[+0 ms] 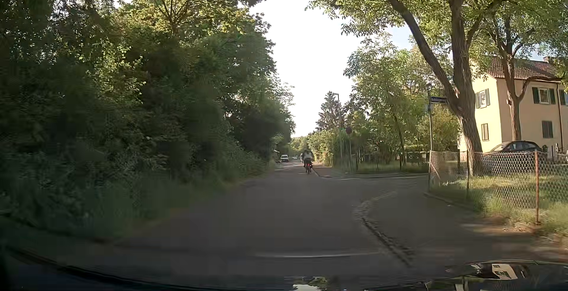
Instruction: Follow the waypoints while adhering to traffic rules and regulations
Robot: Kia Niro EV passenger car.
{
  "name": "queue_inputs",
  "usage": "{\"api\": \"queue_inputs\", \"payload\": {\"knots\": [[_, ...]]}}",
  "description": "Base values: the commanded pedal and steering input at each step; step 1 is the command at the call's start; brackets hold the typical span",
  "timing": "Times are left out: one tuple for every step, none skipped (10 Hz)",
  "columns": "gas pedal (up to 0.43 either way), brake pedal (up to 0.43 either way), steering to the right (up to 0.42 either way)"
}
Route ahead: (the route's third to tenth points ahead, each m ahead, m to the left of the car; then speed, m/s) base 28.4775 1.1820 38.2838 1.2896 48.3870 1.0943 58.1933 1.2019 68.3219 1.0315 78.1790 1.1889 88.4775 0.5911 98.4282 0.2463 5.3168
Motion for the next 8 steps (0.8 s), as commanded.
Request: {"api": "queue_inputs", "payload": {"knots": [[0.067,0.0,-0.004],[0.067,0.0,-0.005],[0.067,0.0,-0.008],[0.067,0.0,-0.008],[0.067,0.0,-0.008],[0.067,0.0,-0.008],[0.067,0.0,-0.008],[0.067,0.0,-0.011]]}}
